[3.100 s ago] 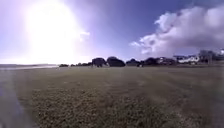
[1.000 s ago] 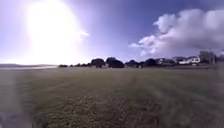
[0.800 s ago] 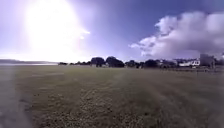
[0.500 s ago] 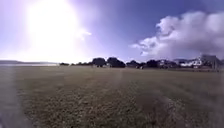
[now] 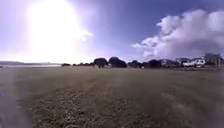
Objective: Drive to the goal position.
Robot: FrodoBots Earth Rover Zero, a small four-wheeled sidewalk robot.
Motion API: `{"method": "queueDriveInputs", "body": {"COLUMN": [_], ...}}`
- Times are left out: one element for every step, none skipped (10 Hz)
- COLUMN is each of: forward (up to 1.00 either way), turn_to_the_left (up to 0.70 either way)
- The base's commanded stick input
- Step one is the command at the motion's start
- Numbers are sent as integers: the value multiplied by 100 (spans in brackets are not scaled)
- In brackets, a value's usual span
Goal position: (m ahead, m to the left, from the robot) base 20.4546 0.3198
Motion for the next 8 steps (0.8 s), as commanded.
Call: {"method": "queueDriveInputs", "body": {"forward": [70, 70, 70, 70, 70, 70, 70, 70], "turn_to_the_left": [1, 0, 1, 1, 1, 1, 1, 0]}}
